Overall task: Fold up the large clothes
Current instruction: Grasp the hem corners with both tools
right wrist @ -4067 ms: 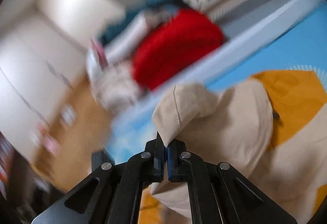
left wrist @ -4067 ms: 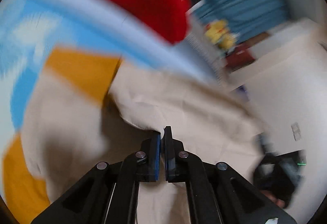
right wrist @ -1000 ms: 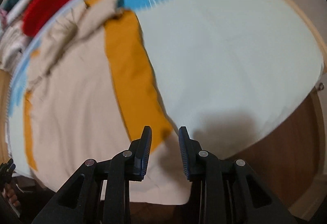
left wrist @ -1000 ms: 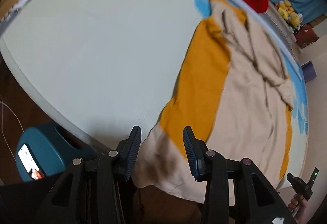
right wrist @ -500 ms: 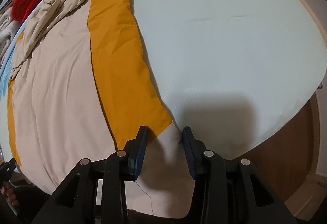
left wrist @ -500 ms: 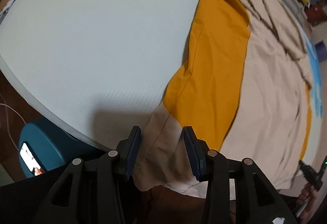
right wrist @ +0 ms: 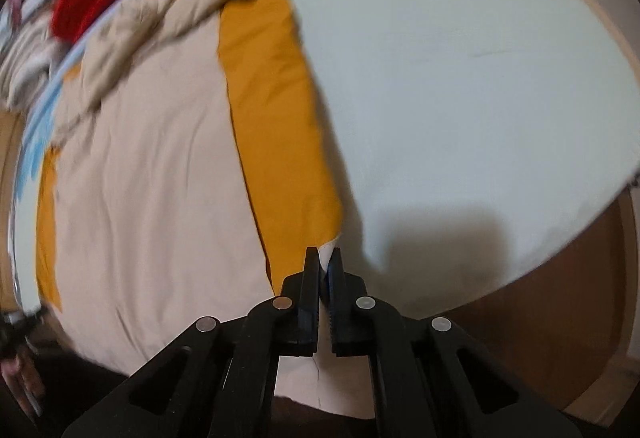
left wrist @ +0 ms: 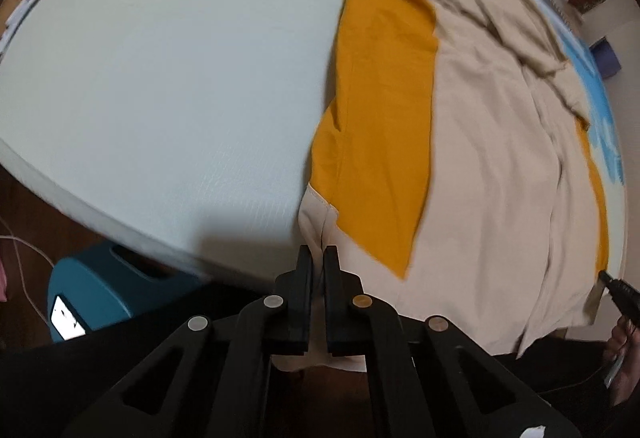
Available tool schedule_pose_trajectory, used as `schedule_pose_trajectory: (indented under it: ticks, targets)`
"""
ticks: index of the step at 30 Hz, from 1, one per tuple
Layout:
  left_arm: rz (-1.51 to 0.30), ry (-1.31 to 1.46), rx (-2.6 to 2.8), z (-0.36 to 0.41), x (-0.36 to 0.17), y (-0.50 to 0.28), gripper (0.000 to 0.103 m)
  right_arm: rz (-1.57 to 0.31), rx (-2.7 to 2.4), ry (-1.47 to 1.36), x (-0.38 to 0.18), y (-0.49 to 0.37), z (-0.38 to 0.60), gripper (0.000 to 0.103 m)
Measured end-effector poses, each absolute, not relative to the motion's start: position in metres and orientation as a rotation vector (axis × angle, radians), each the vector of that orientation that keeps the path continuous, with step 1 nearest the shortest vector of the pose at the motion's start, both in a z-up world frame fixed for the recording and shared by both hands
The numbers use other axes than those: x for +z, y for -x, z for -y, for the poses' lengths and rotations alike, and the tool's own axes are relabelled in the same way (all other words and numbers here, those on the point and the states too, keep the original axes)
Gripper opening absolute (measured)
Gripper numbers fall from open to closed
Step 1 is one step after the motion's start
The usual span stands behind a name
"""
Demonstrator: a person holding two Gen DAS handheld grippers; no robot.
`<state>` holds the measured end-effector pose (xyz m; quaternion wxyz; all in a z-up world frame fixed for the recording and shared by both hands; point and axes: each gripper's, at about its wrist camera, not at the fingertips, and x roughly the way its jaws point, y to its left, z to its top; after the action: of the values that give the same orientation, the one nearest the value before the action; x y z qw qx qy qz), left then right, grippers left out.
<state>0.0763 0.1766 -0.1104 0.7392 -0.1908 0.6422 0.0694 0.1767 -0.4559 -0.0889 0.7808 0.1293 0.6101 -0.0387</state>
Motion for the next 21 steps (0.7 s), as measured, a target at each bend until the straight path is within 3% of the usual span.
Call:
schedule_pose_trajectory:
  ticks: [4, 7, 9, 12, 15, 16, 17, 18, 21]
  targets:
    - [-1.465, 0.517, 0.221, -0.200, -0.131, -0.084, 0.015, -1.395, -0.113, -0.216, -0.105, -0.184, 0.448, 0.006]
    - [-1.424, 0.514, 0.227, -0.203, -0.125, -0.087, 0.031, -1.409, -0.142, -0.180, -0.113, -0.188, 0.443, 0.021]
    - [-1.418, 0.496, 0.220, -0.200, -0.124, -0.090, 0.032, -1.423, -0.145, -0.193, -0.118, -0.191, 0.442, 0.033]
    - [-1.446, 0.450, 0.211, -0.194, -0.132, -0.094, 0.032, -1.450, -0.140, -0.184, -0.128, -0.194, 0.438, 0.037]
    - [-1.447, 0.379, 0.209, -0.184, -0.132, -0.099, 0.030, -1.443, -0.134, -0.126, -0.127, -0.198, 0.428, 0.035]
    - [-1.447, 0.353, 0.202, -0.180, -0.132, -0.100, 0.026, -1.439, -0.126, -0.124, -0.126, -0.198, 0.425, 0.025]
    - [-1.451, 0.329, 0.187, -0.177, -0.132, -0.100, 0.012, -1.436, -0.115, -0.124, -0.124, -0.198, 0.422, 0.018]
    - [-1.449, 0.315, 0.171, -0.174, -0.131, -0.101, 0.008, -1.427, -0.103, -0.123, -0.122, -0.198, 0.419, 0.010]
    - [-1.426, 0.277, 0.162, -0.169, -0.125, -0.100, 0.004, -1.407, -0.087, -0.126, -0.117, -0.199, 0.414, 0.006]
